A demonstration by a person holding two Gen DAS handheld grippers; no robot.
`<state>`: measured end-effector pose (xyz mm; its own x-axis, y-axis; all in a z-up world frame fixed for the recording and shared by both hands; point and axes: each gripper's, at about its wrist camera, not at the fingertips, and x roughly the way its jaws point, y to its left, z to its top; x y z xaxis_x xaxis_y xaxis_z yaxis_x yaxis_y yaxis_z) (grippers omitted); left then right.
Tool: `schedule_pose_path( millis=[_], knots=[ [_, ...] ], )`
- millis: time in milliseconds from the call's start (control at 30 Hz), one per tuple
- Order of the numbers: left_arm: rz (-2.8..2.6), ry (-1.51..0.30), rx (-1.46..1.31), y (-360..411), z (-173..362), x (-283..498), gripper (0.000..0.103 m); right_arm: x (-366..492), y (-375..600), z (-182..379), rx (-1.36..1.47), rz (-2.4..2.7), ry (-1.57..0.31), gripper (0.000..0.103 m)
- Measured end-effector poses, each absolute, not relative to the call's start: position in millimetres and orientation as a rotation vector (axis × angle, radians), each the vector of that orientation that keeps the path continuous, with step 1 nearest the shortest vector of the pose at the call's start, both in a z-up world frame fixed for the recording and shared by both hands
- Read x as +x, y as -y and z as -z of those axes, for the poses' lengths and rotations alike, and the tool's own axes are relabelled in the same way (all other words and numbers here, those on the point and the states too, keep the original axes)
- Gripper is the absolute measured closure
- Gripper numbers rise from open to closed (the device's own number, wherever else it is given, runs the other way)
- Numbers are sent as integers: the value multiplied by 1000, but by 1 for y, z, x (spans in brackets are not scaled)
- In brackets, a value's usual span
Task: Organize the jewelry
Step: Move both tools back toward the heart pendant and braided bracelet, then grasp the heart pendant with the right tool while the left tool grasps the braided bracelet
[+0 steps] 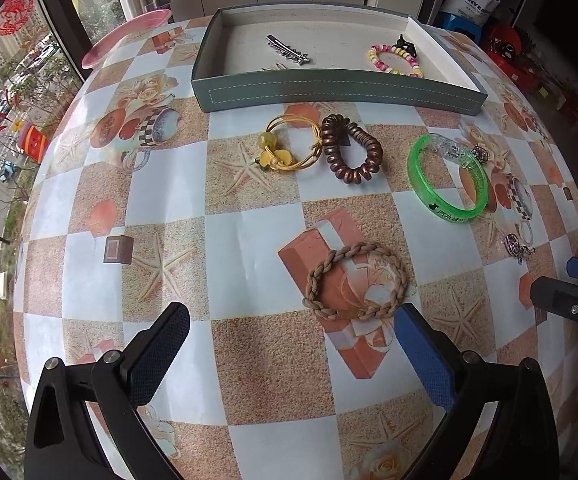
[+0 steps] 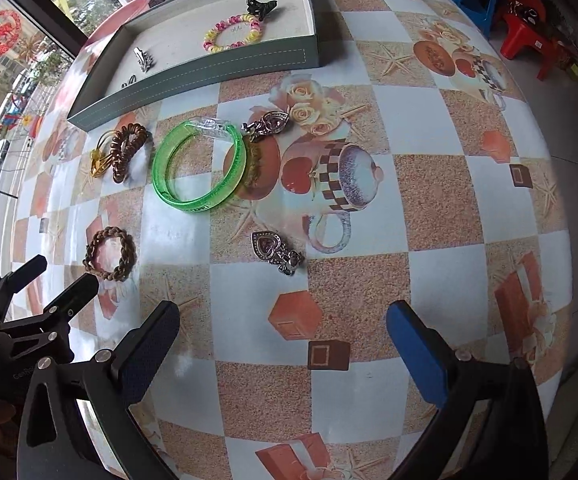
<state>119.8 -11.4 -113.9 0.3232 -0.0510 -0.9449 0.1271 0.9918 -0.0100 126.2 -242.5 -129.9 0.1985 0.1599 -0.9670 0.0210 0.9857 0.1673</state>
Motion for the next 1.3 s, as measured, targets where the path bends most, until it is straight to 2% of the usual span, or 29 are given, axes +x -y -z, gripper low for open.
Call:
schedule_pose_path(
  millis=[200,367,700,900,1000,1067,1133,1233,1267,1300],
  knots=[
    [133,-1228,88,17,116,125,0,137,240,135,132,-92,-1374,4],
    [149,-1223,121,26,120,128,0,146,233,141,85,-103,-1380,22],
    [172,-1225,155,41,129,134,1,162,217,148,9,-117,-1365,30],
    [218,-1201,161,56,125,131,26,161,195,150,-64,-117,-1356,49],
    [241,-1197,164,61,121,132,46,162,190,149,-63,-116,-1356,62],
    [249,-1192,169,62,119,132,67,162,187,148,-62,-117,-1357,75],
    [259,-1195,161,59,118,135,78,162,188,147,-61,-116,-1357,75],
    [256,-1206,110,44,116,135,78,160,190,143,-41,-108,-1352,77],
    [248,-1207,97,40,115,135,78,158,201,143,-25,-109,-1349,83],
    [242,-1208,81,36,114,135,79,158,202,143,-13,-106,-1348,84]
  ],
)
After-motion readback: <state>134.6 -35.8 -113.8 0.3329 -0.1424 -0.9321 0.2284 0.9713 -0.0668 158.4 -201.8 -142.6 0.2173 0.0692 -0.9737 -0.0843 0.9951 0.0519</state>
